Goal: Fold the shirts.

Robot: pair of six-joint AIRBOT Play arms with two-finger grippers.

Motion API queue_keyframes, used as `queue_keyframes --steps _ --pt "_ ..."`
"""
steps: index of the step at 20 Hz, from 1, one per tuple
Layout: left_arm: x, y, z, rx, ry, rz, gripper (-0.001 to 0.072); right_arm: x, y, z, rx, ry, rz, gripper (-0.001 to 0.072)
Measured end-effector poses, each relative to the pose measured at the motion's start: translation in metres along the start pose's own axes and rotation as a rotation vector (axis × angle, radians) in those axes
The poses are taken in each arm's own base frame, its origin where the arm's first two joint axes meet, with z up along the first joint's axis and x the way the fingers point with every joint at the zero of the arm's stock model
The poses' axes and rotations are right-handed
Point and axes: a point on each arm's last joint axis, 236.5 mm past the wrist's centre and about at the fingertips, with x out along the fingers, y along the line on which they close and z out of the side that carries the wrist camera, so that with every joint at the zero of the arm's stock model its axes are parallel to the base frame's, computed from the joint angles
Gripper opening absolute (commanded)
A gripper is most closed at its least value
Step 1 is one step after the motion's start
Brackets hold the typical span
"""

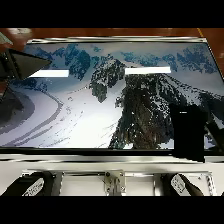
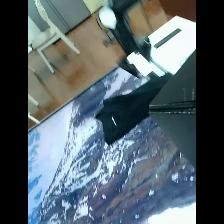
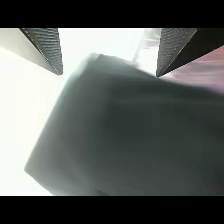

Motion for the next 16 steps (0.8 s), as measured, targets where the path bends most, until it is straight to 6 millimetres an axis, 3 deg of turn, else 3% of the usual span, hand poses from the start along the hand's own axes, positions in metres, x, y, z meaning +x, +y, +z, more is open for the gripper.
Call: queue_keyframes --steps 1,2,4,5,6,7,8,9,10,11,13,16 --pt "0.0 0.008 0.0 0.009 0.001 0.032 0.0037 -0.023 0.03 0.018 -0.02 -0.085 0.13 0.0427" --pt "0.001 0.019 0.0 0.014 0.0 0.076 0.0036 -0.052 0.067 0.033 -0.067 -0.176 0.286 0.0363" --pt "0.005 0.055 -0.001 -0.02 0.009 0.212 0.0036 -0.118 0.145 0.041 -0.234 -0.324 0.591 0.0369" --pt "0.008 0.078 -0.005 -0.045 0.024 0.296 0.0036 -0.145 0.178 0.032 -0.33 -0.364 0.701 0.0427" --pt "0.013 0.101 -0.013 -0.066 0.058 0.372 0.0036 -0.165 0.208 0.015 -0.436 -0.377 0.787 0.0551" --pt "0.021 0.122 -0.025 -0.082 0.108 0.44 0.0037 -0.174 0.233 -0.009 -0.543 -0.363 0.842 0.0575" --pt "0.03 0.143 -0.044 -0.096 0.183 0.504 0.006 -0.173 0.253 -0.033 -0.639 -0.335 0.866 0.0575" --pt "0.04 0.16 -0.065 -0.105 0.27 0.556 0.0294 -0.166 0.268 -0.058 -0.726 -0.298 0.866 0.0575" --pt "0.05 0.176 -0.091 -0.11 0.373 0.605 0.0616 -0.152 0.279 -0.083 -0.817 -0.254 0.838 0.0576" --pt "0.059 0.188 -0.114 -0.109 0.465 0.645 0.0674 -0.136 0.286 -0.104 -0.888 -0.212 0.797 0.0575" --pt "0.07 0.21 -0.155 -0.081 0.637 0.729 0.0665 -0.103 0.29 -0.131 -0.983 -0.153 0.69 0.0576" --pt "0.077 0.233 -0.184 -0.023 0.761 0.834 0.0665 -0.067 0.284 -0.154 -1.06 -0.077 0.559 0.0575"
